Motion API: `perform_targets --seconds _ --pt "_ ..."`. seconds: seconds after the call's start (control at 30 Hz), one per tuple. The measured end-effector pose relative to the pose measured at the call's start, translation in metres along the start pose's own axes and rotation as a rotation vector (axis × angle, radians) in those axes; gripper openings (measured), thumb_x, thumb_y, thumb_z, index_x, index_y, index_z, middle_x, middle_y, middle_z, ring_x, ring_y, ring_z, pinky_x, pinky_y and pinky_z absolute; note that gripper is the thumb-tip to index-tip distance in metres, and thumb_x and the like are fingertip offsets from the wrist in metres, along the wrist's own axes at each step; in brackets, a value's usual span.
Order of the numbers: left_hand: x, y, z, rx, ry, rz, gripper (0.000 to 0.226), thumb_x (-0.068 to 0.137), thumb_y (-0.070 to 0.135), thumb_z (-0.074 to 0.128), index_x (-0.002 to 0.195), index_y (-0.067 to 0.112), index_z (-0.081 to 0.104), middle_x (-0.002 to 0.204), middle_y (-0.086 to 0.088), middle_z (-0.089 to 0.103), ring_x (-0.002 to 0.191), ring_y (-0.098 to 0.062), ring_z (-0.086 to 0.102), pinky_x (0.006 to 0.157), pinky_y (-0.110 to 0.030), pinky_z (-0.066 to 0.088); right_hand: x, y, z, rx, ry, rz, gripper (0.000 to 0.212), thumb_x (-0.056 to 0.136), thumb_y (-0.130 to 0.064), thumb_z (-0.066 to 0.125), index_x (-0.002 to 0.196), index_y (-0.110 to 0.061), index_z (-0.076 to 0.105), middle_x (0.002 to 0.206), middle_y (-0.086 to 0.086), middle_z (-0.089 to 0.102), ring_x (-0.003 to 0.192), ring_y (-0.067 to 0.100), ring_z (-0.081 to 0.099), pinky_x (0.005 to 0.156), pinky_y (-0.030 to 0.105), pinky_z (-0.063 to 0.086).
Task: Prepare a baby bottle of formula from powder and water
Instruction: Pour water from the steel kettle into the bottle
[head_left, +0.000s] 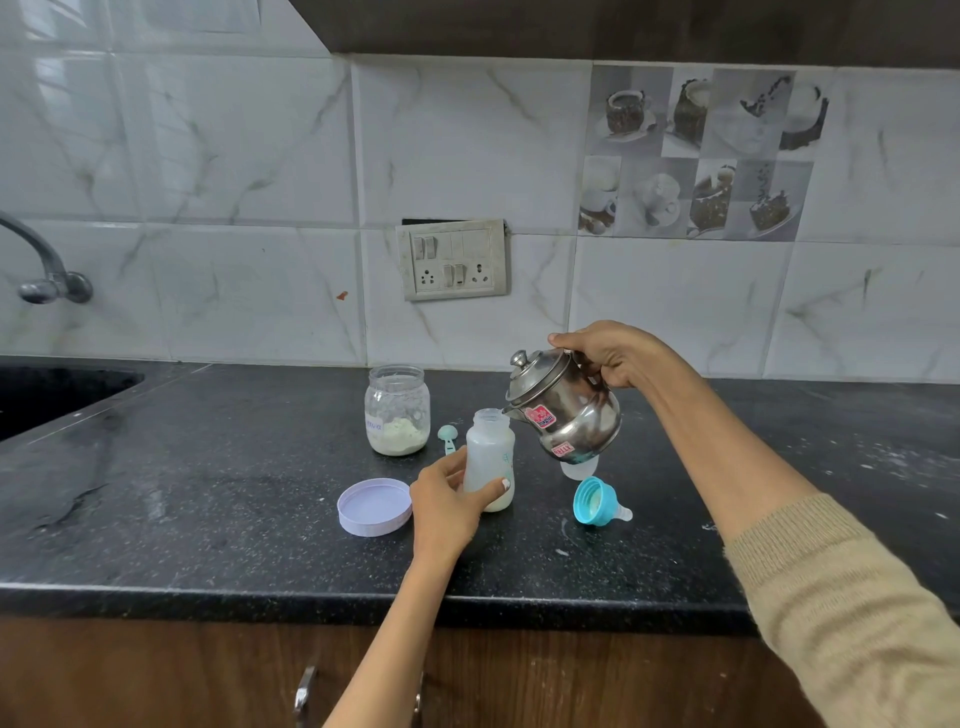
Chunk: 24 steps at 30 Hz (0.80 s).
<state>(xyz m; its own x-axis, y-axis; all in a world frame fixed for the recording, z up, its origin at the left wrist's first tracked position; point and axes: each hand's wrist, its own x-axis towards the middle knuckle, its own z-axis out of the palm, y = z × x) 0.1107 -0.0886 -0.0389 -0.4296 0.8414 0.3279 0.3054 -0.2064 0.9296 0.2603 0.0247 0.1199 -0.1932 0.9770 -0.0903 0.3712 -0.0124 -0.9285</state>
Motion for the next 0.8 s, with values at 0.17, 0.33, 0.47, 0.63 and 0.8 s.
perform_targets --seconds 0.17,0.33,0.47,0.63,0.8 --pt "0.0001 -0.0005 -0.0003 -0.003 0.004 0.000 0.059 0.067 0.013 0.082 0.123 0.011 0.060 0.120 -0.004 0.065 0.095 -0.005 0.057 0.072 -0.008 0.041 -0.0016 -0.0005 0.0001 -0.009 0.007 0.000 0.043 0.091 -0.029 0.060 0.123 0.001 0.057 0.084 0.007 0.051 0.070 0.018 0.050 0.053 0.031 0.044" --pt "0.0005 -0.0003 0.0005 -0.013 0.001 -0.016 0.061 0.067 0.014 0.082 0.124 0.011 0.059 0.121 -0.005 0.065 0.095 -0.006 0.057 0.080 -0.017 0.042 -0.0028 -0.0009 0.0003 -0.014 0.012 -0.001 0.045 0.091 -0.029 0.060 0.123 0.002 0.056 0.084 0.008 0.052 0.071 0.019 0.051 0.054 0.031 0.045" --pt "0.0011 -0.0008 0.0005 -0.013 0.003 -0.015 0.061 0.067 0.014 0.082 0.124 0.011 0.059 0.121 -0.005 0.065 0.096 -0.006 0.057 0.081 -0.018 0.042 -0.0027 -0.0008 0.0007 -0.018 0.003 0.007 0.046 0.091 -0.029 0.060 0.124 0.002 0.055 0.085 0.009 0.053 0.072 0.019 0.052 0.055 0.031 0.046" --pt "0.0018 -0.0019 0.0010 -0.009 0.004 -0.017 0.062 0.067 0.014 0.082 0.125 0.011 0.059 0.122 -0.005 0.064 0.097 -0.007 0.058 0.082 -0.017 0.043 -0.0031 -0.0008 0.0001 -0.010 0.005 -0.006 0.043 0.091 -0.028 0.060 0.122 0.001 0.056 0.084 0.008 0.052 0.071 0.018 0.051 0.055 0.031 0.047" --pt "0.0020 -0.0024 0.0009 -0.012 0.004 -0.019 0.062 0.067 0.015 0.082 0.125 0.011 0.059 0.121 -0.005 0.065 0.096 -0.007 0.058 0.081 -0.018 0.043 -0.0034 -0.0011 0.0000 -0.012 0.008 -0.007 0.036 0.091 -0.028 0.060 0.116 -0.001 0.056 0.083 0.008 0.051 0.070 0.018 0.051 0.056 0.031 0.046"
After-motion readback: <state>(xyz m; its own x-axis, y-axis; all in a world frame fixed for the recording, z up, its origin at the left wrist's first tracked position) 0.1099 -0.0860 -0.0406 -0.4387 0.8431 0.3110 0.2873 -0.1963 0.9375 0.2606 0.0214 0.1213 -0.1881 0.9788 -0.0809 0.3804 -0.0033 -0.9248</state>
